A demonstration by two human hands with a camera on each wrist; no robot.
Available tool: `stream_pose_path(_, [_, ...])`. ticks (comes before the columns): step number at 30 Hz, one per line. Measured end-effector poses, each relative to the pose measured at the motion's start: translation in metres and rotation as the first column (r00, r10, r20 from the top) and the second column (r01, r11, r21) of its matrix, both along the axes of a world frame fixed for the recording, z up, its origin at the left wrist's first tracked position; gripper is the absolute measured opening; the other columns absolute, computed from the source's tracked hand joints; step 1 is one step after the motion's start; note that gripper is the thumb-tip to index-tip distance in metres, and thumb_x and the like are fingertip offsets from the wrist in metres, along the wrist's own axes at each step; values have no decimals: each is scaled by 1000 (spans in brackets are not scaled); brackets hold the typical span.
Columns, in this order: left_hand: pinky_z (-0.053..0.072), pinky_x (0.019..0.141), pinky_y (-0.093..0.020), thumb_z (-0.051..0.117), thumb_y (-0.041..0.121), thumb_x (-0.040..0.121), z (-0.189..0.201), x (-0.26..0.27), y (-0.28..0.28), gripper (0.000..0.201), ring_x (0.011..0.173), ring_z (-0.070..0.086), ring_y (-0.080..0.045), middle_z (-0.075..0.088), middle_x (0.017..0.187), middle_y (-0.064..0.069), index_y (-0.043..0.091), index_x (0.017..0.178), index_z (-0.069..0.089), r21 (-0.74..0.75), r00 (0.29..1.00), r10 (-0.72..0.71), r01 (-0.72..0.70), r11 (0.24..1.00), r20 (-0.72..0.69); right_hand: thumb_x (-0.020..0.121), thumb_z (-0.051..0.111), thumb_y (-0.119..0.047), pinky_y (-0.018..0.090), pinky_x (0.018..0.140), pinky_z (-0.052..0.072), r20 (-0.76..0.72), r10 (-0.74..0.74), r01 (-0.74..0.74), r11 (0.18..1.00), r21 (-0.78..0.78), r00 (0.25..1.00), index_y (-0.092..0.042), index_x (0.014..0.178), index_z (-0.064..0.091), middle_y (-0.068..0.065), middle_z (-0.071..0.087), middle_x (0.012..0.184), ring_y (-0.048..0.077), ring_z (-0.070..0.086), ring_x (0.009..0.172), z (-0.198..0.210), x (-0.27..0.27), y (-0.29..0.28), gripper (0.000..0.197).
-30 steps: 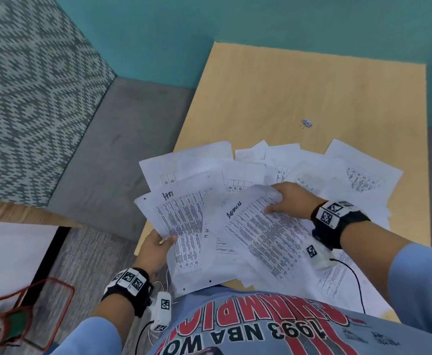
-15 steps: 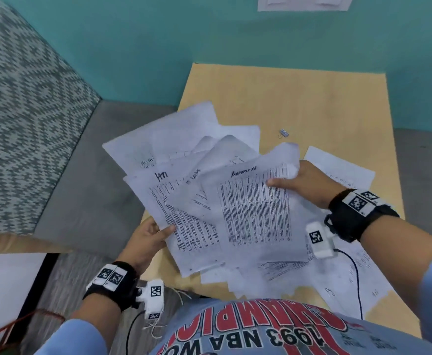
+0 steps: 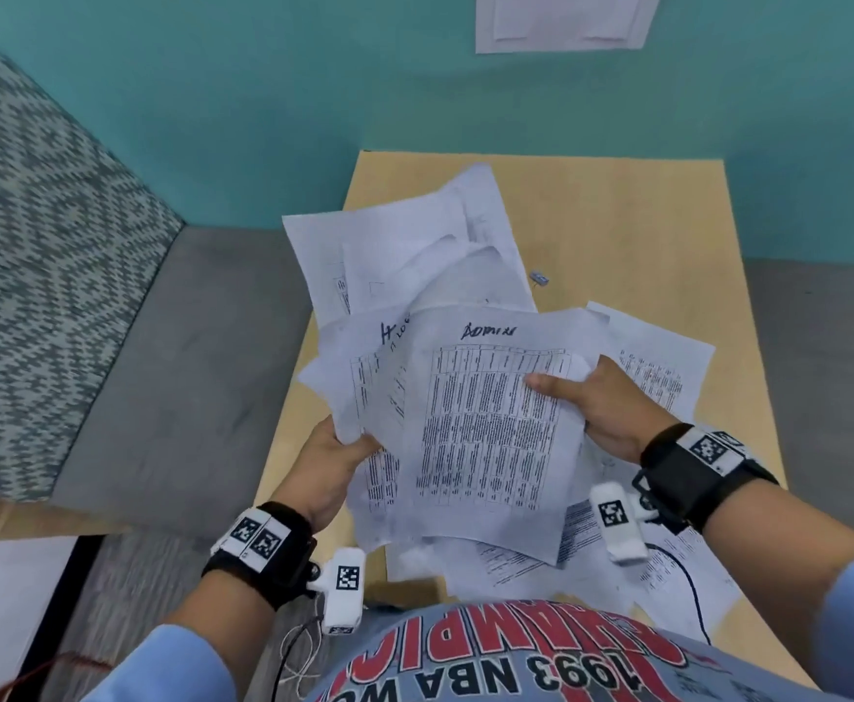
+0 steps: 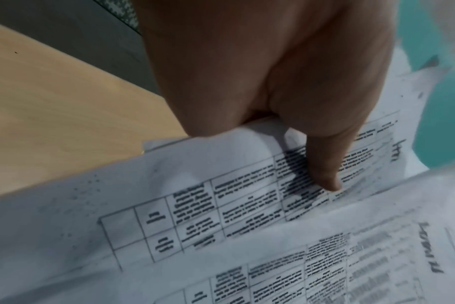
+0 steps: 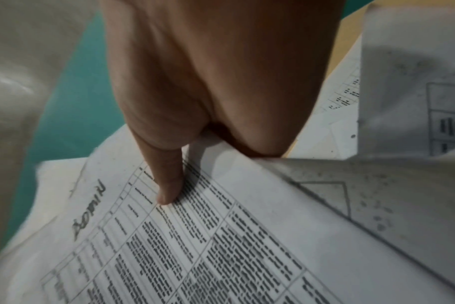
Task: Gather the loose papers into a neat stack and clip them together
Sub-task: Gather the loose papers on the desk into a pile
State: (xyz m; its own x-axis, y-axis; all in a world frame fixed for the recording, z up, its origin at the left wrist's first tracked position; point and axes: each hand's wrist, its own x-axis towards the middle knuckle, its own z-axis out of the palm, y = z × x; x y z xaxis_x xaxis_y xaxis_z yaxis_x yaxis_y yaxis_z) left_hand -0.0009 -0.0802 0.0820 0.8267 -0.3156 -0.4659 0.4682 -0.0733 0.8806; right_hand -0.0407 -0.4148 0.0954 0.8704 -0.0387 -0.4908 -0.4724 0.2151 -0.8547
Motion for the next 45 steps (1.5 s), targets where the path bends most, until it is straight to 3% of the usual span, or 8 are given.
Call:
stream_pose_path(4, [56,103,-30,93,41,73,1,4,2,65,119,73,-12,79,126,0,14,128,70,-41,999,-36,35,999,-26,80,83,-9,47,111,49,-24,-24,26,996,83,999,-4,131,65,18,71,133,30,69,124,0,-7,-12,55])
stream_pose_path(8, [52,112,-47,69,2,98,-3,-3,-3,43,126,69,-19,75,133,1,21,136,66,67,989,-140,143,987,-55,89,79,-8,42,113,46,-106,135,-133,991,30,985,-12,139,62,5,71,136,20,67,128,-26,-11,-8,53])
stream_pose_path(16, [33,123,-43,36,77,97,-19,-17,-11,67,137,53,-10,63,144,7,34,145,53,30,919,-68,87,996,-388,88,81,-10,44,113,46,-300,27,-99,969,-228,954,-7,135,62,10,72,130,27,67,117,-72,-15,16,51])
stream_pose_path(24, [48,115,-43,83,14,89,-37,-15,-14,56,114,68,3,72,133,8,37,133,58,237,993,-32,58,970,-113,88,81,-15,44,111,48,-291,32,-83,983,-162,956,-8,128,64,4,77,119,22,70,113,-70,-21,26,45])
stream_pose_path(33, [46,114,-35,86,11,83,-18,-11,17,66,126,68,-6,75,133,9,22,142,58,149,990,-107,120,982,-89,90,70,4,33,112,45,-128,217,-188,960,206,968,-3,135,64,10,71,136,21,65,130,-27,-44,-6,47])
stream_pose_path(37, [51,106,-20,80,8,90,-12,-14,10,48,102,72,13,79,110,21,25,131,63,207,994,-95,104,973,-54,68,93,-27,22,102,54,-107,235,-209,955,210,966,-17,137,61,-1,72,135,13,66,128,-14,-50,1,76])
stream_pose_path(42, [50,71,3,73,4,95,-10,-14,3,40,85,69,22,78,89,31,13,132,62,218,996,-66,77,973,-58,53,100,-50,48,120,39,-95,178,-159,971,179,979,-25,136,63,-4,72,134,16,64,130,-13,-57,13,94])
stream_pose_path(45, [54,84,-5,72,5,96,-7,-11,7,43,98,71,16,80,104,27,14,136,61,236,994,-92,102,966,-54,61,97,-47,33,113,47,-48,154,-142,971,192,987,-19,132,66,0,73,133,17,66,129,-8,-58,12,82])
